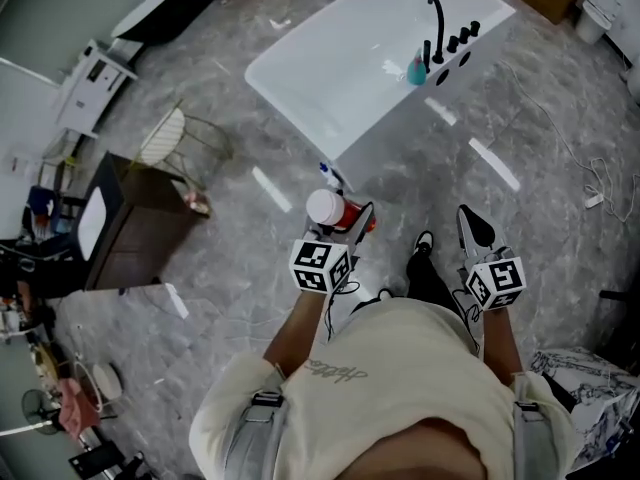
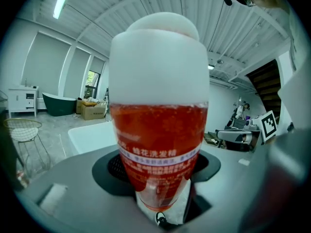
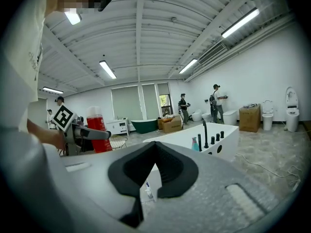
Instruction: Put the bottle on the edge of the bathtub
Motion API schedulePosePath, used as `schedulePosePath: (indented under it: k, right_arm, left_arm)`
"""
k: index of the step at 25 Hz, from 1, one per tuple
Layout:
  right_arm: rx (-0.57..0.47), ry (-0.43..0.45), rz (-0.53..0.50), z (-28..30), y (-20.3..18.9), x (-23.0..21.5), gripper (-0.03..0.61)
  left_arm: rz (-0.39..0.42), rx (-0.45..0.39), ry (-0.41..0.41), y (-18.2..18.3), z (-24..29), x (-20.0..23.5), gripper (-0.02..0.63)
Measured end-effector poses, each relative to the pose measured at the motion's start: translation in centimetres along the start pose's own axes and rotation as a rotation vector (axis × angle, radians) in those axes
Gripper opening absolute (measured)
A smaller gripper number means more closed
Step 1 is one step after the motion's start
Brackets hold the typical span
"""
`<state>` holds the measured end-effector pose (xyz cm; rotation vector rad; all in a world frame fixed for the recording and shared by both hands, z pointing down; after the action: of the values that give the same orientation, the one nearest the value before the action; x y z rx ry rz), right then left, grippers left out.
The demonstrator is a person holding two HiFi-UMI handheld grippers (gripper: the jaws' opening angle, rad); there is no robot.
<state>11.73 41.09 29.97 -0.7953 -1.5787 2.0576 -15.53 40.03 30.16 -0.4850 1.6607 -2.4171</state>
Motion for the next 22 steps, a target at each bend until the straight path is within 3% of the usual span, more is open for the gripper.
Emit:
schedulePosePath:
  k: [6, 12, 22]
  right_arm:
    - [-0.023, 0.075, -0.037, 6.0, 2.8, -5.7, 0.000]
    - [0.033, 0.157, -0.099, 10.1, 4.6, -11.1, 0.000]
    - [0.088, 0.276, -0.064, 14.3, 4.3, -14.3, 0.001]
  left_arm:
    - [0.016, -0.010, 0.030, 3.7, 6.4, 0.2, 0.302]
    - [0.000, -0.037, 0.071, 7.0, 12.0, -0.4, 0.304]
    - [-0.026, 0.019, 0.139, 7.2, 16.6, 0.5, 0.305]
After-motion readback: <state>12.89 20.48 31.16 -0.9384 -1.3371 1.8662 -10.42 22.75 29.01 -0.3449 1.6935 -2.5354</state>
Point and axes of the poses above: the fingertips, and each gripper's own axes: z forward along the fingers, x to its left, y out of its top, the point moved 6 cm from there along -z, backward along the fingers, and after that the axes turned 7 degrees about y, right-handed, at the moved point
